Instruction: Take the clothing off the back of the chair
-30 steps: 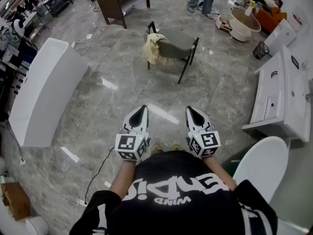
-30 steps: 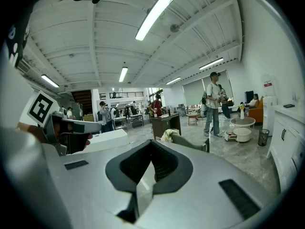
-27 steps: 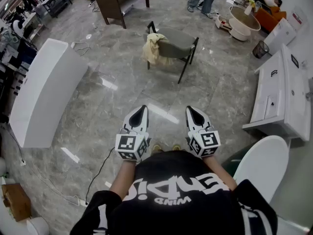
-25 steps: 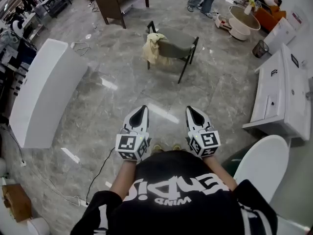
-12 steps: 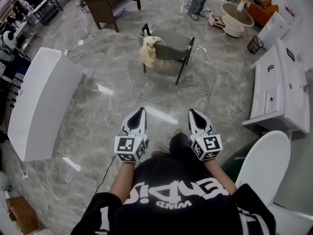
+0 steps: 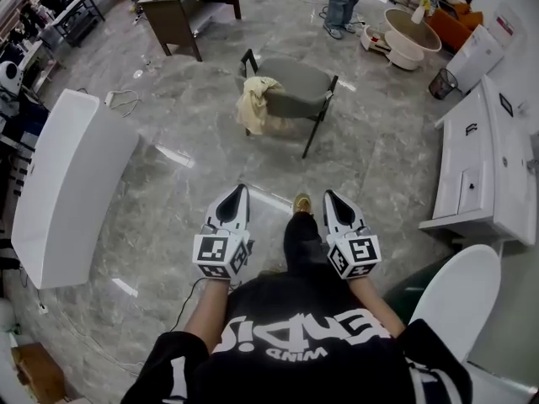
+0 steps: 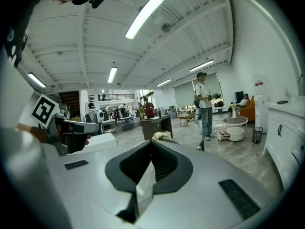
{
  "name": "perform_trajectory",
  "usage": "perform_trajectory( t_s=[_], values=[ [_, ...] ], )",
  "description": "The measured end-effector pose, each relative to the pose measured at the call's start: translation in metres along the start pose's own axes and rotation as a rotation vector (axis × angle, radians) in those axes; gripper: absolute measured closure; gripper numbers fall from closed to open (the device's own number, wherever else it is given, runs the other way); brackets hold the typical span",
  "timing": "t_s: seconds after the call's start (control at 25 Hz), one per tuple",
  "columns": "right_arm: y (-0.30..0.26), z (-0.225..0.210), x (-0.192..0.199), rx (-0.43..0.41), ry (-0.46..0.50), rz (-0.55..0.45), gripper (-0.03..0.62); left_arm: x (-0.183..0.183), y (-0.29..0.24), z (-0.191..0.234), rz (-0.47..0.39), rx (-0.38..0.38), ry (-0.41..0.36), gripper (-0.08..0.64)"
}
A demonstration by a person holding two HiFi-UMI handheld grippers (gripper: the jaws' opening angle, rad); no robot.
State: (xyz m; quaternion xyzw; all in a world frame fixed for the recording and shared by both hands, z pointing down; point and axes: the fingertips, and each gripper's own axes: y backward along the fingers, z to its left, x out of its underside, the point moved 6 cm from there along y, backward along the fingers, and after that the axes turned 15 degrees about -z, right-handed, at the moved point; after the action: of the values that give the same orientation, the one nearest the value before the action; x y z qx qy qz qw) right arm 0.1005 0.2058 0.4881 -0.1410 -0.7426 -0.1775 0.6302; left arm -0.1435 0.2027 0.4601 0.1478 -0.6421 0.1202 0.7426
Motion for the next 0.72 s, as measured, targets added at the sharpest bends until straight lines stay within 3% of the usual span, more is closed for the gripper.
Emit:
perform_trajectory(
  t_s=[0.24,0.72],
  values=[
    [-0.075,-0.043,-0.002,-0.028,-0.012,0.003,0.578,-0.007,-0.075,0.025,-0.012,-0.025,0.002,0.546],
    [-0.235,-0.129,-0.033,-0.168,-0.013,-0.005,0.578,-0.033,-0.225,0.067,-0.034,-0.134,-0.021,0.546]
  ],
)
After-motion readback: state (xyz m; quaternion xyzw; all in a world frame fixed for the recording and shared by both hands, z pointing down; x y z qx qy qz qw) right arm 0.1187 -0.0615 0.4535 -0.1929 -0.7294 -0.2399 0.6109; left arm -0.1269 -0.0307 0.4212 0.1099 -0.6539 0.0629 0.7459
